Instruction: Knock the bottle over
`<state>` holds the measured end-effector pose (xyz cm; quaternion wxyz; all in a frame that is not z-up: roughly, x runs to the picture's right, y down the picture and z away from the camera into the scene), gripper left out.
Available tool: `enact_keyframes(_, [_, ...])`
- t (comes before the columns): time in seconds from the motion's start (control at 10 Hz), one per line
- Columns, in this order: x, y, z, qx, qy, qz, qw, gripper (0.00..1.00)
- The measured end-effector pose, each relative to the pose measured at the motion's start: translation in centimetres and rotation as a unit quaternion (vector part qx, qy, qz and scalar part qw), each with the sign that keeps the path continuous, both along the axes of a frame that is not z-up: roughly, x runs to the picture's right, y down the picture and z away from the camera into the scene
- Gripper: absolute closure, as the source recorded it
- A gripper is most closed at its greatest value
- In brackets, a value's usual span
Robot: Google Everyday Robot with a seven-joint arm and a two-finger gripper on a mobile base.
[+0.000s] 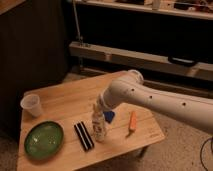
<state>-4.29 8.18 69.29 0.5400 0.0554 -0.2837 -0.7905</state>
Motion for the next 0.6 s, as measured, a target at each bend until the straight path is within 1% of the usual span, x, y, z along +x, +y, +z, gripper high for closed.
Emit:
enact_keyframes(0.1, [-0.7,-0.5,0.3,0.008,0.002,-0.005,1.0,1.0])
enact_keyframes(0.3, [-1.8,-0.9,0.0,0.024,0.005,-0.011,0.9996,0.99])
enact_keyframes(0.4, [-2.3,-0.9,-0.1,0.029,0.005,-0.01,0.9995,0.96])
enact_keyframes(0.5, [-2.4,-1.0,-0.1,0.031,0.006,-0.009,0.9995,0.96])
enact_keyframes(0.6, [-2.3,-1.0,-0.1,0.031,0.007,-0.008,0.9995,0.91])
